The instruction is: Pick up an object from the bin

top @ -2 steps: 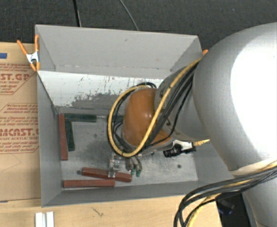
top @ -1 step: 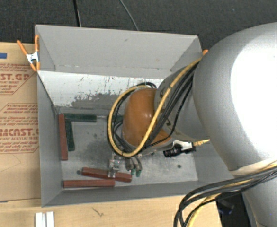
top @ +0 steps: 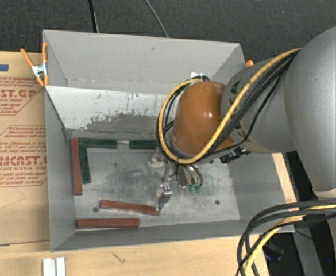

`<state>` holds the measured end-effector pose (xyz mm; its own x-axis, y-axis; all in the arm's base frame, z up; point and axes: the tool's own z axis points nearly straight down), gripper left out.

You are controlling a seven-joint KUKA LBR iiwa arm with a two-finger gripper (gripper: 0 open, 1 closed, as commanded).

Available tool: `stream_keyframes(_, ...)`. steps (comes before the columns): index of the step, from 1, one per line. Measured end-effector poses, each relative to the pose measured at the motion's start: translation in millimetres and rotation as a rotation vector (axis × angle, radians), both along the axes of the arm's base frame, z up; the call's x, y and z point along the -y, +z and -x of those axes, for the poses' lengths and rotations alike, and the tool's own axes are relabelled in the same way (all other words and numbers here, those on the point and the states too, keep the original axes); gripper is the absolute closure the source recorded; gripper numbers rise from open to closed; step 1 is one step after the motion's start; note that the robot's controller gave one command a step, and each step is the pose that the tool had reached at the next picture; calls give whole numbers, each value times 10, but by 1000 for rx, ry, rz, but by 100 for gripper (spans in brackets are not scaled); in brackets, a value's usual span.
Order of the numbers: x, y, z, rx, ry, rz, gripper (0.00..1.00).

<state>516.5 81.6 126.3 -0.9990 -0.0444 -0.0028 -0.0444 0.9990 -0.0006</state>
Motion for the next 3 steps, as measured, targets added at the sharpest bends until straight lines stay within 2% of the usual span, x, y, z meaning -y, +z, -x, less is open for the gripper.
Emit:
stream_keyframes(1, -6, -5, 6, -2, 0, 0, 0)
stream_keyframes(2, -304, -464, 289, 4, 81, -1, 100)
stream_keyframes(3, -304, -464, 289, 4, 81, -1, 100)
